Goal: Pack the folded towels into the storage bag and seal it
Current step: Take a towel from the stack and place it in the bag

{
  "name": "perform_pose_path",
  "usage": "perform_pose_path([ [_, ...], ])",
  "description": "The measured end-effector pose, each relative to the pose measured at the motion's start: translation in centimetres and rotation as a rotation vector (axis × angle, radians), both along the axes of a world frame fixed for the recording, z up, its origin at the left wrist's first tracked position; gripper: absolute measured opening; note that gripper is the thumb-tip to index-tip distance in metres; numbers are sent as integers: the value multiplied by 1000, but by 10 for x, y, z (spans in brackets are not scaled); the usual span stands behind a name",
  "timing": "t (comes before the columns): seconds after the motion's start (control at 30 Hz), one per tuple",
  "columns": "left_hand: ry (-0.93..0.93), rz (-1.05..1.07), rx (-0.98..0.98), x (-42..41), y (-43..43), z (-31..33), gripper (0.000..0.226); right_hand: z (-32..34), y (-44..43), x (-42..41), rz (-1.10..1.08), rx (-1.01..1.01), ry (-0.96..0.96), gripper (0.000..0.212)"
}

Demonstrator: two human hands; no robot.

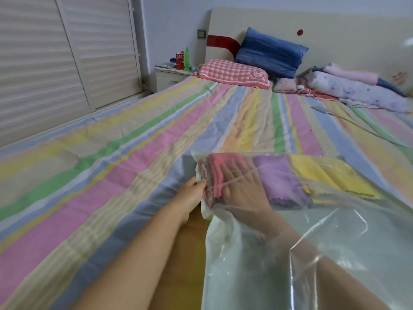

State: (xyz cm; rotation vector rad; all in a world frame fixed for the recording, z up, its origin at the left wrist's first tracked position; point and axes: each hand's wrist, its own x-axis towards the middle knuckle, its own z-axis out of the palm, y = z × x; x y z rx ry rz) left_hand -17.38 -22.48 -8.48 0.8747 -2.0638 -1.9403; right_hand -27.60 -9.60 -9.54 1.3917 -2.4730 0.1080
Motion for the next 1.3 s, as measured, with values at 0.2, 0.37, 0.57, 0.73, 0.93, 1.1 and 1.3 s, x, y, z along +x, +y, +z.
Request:
perform_pose_path([
  [0.2, -106, 50, -584, 21, 17, 30, 60, 4, 78, 53, -126, -7, -208, 67],
  [0.37, -113, -217, -1008, 46, 76, 66, 48, -21, 146, 65, -135, 243, -228, 88],
  [0.57, -77, -532, -1058, 94, 192, 90, 64, 30, 237, 142, -98, 149, -372, 58],
  [0.73, 62, -682, -1047, 119, 288, 103, 63, 18, 336, 183, -215, 117, -316, 73],
  [0.93, 177, -892, -961, 130, 393, 107, 60, 59, 447, 245, -569, 139, -532, 54],
  [1.1, 211, -1033, -950, 135, 456, 89, 64, 81, 497, 278, -595, 212, -548, 40],
  [1.3, 42, -1193, -994, 135, 465, 48, 104, 113, 542, 292, -896, -220, -584, 37],
])
